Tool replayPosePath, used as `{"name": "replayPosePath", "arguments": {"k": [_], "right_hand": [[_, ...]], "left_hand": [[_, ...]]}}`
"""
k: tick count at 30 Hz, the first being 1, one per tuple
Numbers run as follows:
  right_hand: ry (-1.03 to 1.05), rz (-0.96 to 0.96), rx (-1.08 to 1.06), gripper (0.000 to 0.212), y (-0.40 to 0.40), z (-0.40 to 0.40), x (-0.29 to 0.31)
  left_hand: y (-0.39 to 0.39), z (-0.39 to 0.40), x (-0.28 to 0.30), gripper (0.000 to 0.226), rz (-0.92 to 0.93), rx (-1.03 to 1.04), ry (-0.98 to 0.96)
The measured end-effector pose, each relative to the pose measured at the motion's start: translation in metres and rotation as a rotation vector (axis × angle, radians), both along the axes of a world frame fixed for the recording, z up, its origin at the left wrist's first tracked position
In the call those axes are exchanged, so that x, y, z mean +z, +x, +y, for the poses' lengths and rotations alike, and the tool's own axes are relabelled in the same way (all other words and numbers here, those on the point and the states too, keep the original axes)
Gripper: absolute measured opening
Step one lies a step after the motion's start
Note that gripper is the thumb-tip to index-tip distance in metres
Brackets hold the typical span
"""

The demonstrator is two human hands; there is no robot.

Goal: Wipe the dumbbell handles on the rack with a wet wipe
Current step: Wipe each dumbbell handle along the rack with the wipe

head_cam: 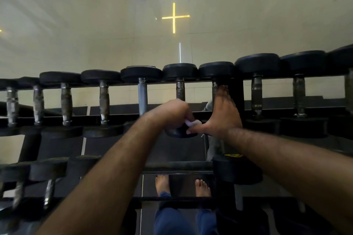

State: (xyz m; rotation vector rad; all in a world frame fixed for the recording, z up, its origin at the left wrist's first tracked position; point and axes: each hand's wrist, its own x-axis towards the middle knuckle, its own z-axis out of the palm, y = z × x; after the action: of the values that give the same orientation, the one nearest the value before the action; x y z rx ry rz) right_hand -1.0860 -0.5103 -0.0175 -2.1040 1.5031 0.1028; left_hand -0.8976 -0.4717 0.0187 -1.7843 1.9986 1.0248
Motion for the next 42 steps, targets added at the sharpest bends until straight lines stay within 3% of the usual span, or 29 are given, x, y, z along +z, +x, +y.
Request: {"name": "replayPosePath", "arguments": {"k": [3,6,11,14,17,19,21,23,25,28,30,32,34,37,39,42], "right_hand": [[0.009,0.025,0.011,0.194,0.001,0.001,0.001],[-0.017,0.002,0.006,0.192,0.001,0.001,0.001],[-0.018,-0.034,-0.026,0.187,0.002,0.001,0.001],[-0.015,-0.043,-0.028,0.186,0.001,0.001,-0.002],[-0.045,0.039,0.026,0.186,0.0,0.0,-0.004],[-0.137,0.117,0.137,0.186,0.001,0.002,-0.004],[-0.236,0.139,0.378,0.18,0.008,0.014,-0.003],[-0.261,0.144,0.704,0.159,0.031,0.036,0.002],[-0.279,0.199,0.873,0.113,0.069,0.059,0.005],[-0.177,0.399,0.677,0.048,0.118,0.074,0.016],[-0.15,0.546,0.612,0.031,0.129,0.077,0.012],[-0.182,0.569,0.6,0.026,0.128,0.076,0.004],[-0.215,0.521,0.574,0.024,0.124,0.077,-0.001],[-0.232,0.363,0.507,0.021,0.112,0.075,-0.005],[-0.22,0.148,0.455,0.023,0.089,0.069,-0.016],[-0.111,-0.241,0.301,0.049,0.052,0.063,-0.03]], "left_hand": [[0.049,0.016,0.013,0.019,0.022,0.203,0.039],[0.051,0.018,0.013,0.019,-0.011,0.357,-0.074],[0.0,0.012,-0.003,0.024,-0.21,0.254,0.036],[0.014,0.022,0.012,0.022,-0.021,0.317,-0.029],[0.036,0.046,0.035,0.023,0.248,0.638,-0.217],[0.048,0.061,0.042,0.03,0.315,0.873,-0.381],[0.057,0.076,0.04,0.035,0.416,1.054,-0.462],[0.061,0.089,0.037,0.037,0.482,1.162,-0.511],[0.061,0.102,0.034,0.04,0.514,1.217,-0.525],[0.058,0.118,0.029,0.035,0.676,1.343,-0.476],[0.057,0.126,0.027,0.031,0.848,1.456,-0.417],[0.058,0.132,0.026,0.036,1.083,1.574,-0.374],[0.055,0.136,0.027,0.037,1.182,1.641,-0.394],[0.051,0.137,0.025,0.032,0.905,1.619,-0.544],[0.053,0.133,0.019,0.032,0.857,1.635,-0.567],[0.054,0.124,0.013,0.02,0.853,1.654,-0.548]]}}
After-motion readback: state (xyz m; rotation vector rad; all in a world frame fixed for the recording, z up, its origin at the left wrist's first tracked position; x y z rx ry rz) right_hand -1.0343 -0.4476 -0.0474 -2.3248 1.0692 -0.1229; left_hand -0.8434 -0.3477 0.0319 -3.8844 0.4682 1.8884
